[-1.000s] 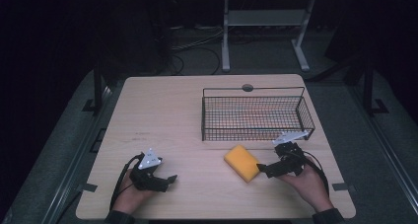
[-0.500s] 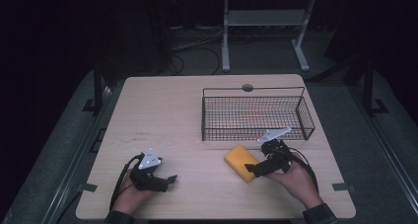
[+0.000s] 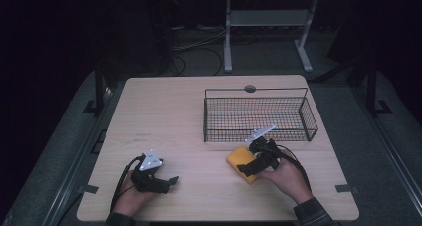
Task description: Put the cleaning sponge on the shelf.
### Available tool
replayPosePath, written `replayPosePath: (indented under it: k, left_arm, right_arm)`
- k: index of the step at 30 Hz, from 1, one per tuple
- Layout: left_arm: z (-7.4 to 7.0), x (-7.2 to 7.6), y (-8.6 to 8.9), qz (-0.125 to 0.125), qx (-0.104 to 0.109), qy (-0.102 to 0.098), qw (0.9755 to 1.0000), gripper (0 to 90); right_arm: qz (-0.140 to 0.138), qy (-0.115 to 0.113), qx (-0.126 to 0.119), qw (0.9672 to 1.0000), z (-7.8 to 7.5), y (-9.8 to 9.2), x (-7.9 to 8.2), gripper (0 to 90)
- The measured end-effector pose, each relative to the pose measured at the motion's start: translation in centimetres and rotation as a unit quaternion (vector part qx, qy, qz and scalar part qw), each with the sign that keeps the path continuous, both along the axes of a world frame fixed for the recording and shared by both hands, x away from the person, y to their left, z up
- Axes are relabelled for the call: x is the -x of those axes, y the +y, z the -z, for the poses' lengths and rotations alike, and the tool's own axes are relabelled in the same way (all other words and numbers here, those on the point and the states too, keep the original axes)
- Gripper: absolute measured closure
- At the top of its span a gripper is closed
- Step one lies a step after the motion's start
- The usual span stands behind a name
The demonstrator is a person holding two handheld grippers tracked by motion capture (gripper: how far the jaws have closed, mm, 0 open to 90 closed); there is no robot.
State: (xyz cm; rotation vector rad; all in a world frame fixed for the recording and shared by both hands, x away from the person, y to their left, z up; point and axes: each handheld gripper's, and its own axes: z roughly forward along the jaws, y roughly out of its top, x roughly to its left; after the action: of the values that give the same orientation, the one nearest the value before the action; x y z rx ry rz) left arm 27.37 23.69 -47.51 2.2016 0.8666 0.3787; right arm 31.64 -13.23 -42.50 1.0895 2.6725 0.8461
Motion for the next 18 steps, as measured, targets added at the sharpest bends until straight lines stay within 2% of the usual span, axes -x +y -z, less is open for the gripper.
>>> replayPosePath:
  k: [18]
  left_arm:
    - [0.0, 0.0, 0.0, -0.003, 0.001, 0.000, 1.0000, 13.0]
  right_arm:
    - [0.002, 0.035, 0.045, 0.9984, 1.5, 1.8, -0.9, 6.7]
